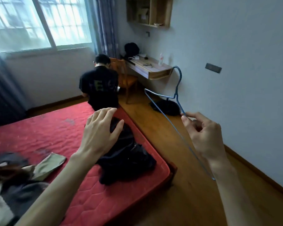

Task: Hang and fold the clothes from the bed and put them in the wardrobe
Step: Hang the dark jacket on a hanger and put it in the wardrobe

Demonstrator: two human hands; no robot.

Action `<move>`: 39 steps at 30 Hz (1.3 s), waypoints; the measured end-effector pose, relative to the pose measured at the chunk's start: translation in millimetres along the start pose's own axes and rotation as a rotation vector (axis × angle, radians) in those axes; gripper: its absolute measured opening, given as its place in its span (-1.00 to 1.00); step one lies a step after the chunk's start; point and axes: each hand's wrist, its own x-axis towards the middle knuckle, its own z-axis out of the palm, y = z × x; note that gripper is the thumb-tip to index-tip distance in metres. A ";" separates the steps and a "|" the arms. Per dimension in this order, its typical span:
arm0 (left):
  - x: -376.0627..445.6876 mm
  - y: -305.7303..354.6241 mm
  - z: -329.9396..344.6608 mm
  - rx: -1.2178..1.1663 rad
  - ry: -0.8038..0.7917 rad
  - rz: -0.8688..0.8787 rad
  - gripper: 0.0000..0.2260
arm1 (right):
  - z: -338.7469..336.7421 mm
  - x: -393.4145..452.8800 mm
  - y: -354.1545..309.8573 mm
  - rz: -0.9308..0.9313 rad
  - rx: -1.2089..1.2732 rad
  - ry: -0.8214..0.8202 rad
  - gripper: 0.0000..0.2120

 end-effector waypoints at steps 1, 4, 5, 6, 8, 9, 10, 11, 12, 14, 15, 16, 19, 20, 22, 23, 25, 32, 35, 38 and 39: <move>-4.5 -11.2 -1.1 0.017 0.007 -0.031 -0.48 | 12.6 4.0 0.8 -0.013 -0.003 -0.031 -0.85; -19.1 -43.6 -3.2 0.069 0.016 -0.100 -0.47 | 52.1 14.5 0.1 -0.046 -0.020 -0.110 -0.84; -23.5 -54.4 -3.4 0.081 0.016 -0.118 -0.47 | 65.8 17.3 -1.4 -0.049 -0.024 -0.133 -0.85; -27.4 -65.3 -3.4 0.091 0.013 -0.136 -0.46 | 79.7 19.7 -3.1 -0.050 -0.027 -0.155 -0.86; -34.5 -87.2 -2.5 0.108 0.006 -0.172 -0.47 | 106.3 23.7 -7.1 -0.055 -0.020 -0.204 -0.87; -38.0 -97.4 -1.9 0.115 0.006 -0.187 -0.47 | 119.0 25.7 -8.9 -0.052 -0.009 -0.237 -0.87; -41.4 -107.3 -0.6 0.120 0.004 -0.200 -0.47 | 131.1 28.0 -10.7 -0.043 -0.002 -0.271 -0.87; -44.6 -116.9 1.3 0.123 -0.001 -0.211 -0.46 | 143.1 30.5 -11.9 -0.033 0.001 -0.298 -0.87; -46.6 -126.4 3.9 0.125 -0.005 -0.220 -0.46 | 155.4 33.7 -12.3 -0.028 0.000 -0.313 -0.88; -47.0 -146.1 11.0 0.126 -0.006 -0.238 -0.46 | 180.8 41.1 -12.5 -0.022 0.000 -0.329 -0.90; -45.5 -156.1 15.1 0.126 -0.005 -0.249 -0.45 | 193.3 44.7 -13.0 -0.016 0.010 -0.336 -0.91; -43.6 -165.9 19.3 0.126 -0.004 -0.261 -0.45 | 205.6 48.2 -13.9 -0.012 0.024 -0.342 -0.92; -36.5 -196.8 32.0 0.125 -0.001 -0.295 -0.46 | 240.5 56.4 -16.1 -0.020 0.047 -0.351 -0.90; -33.9 -206.9 35.8 0.119 0.002 -0.303 -0.47 | 251.2 58.7 -15.3 -0.019 0.050 -0.349 -0.87; -29.6 -226.7 44.2 0.114 0.005 -0.315 -0.48 | 273.0 62.4 -11.2 -0.004 0.038 -0.329 -0.76; -26.1 -235.9 49.4 0.117 0.007 -0.321 -0.49 | 283.7 65.0 -8.7 0.005 0.015 -0.315 -0.70; -18.2 -251.1 60.6 0.112 0.005 -0.338 -0.50 | 303.3 68.2 -1.7 0.020 -0.065 -0.300 -0.58; 1.2 -275.6 127.4 0.062 -0.022 -0.393 -0.52 | 360.9 83.3 48.8 -0.011 -0.163 -0.276 -0.53; 1.6 -278.2 166.5 0.072 -0.026 -0.416 -0.53 | 384.0 87.7 82.0 -0.034 -0.086 -0.348 -0.71; 0.4 -277.8 205.3 0.081 -0.028 -0.461 -0.53 | 408.3 92.7 116.1 -0.046 0.011 -0.430 -0.86; -0.7 -277.5 217.7 0.081 -0.028 -0.477 -0.53 | 416.0 93.2 128.6 -0.051 0.018 -0.452 -0.89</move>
